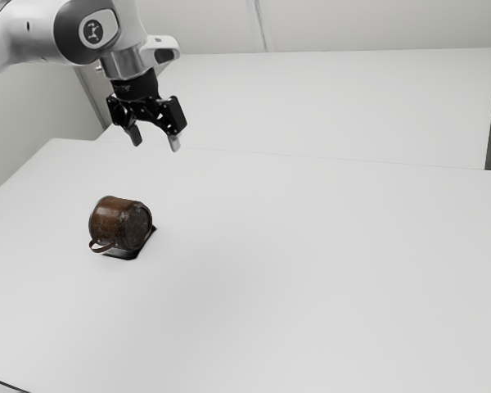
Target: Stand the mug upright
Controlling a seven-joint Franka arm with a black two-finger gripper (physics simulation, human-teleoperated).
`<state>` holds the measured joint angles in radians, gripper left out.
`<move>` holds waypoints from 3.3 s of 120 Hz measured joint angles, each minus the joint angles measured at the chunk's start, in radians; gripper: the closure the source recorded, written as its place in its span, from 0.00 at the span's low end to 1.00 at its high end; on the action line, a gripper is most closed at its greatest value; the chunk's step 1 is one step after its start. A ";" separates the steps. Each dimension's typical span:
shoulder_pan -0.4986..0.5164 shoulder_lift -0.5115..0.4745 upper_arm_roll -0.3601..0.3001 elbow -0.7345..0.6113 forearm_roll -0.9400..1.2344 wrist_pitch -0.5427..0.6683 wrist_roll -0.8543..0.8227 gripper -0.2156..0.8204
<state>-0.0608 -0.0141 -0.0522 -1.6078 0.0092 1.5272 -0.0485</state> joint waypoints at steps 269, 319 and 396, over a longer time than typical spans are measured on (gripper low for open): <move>0.646 0.621 -0.011 0.189 -0.558 0.066 0.618 0.21; 0.652 0.619 -0.014 0.167 -0.721 0.012 0.678 0.60; 0.608 0.418 -0.077 0.115 -0.630 0.001 0.689 0.96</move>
<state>0.5468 0.4038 -0.1288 -1.4929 -0.6212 1.5285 0.6408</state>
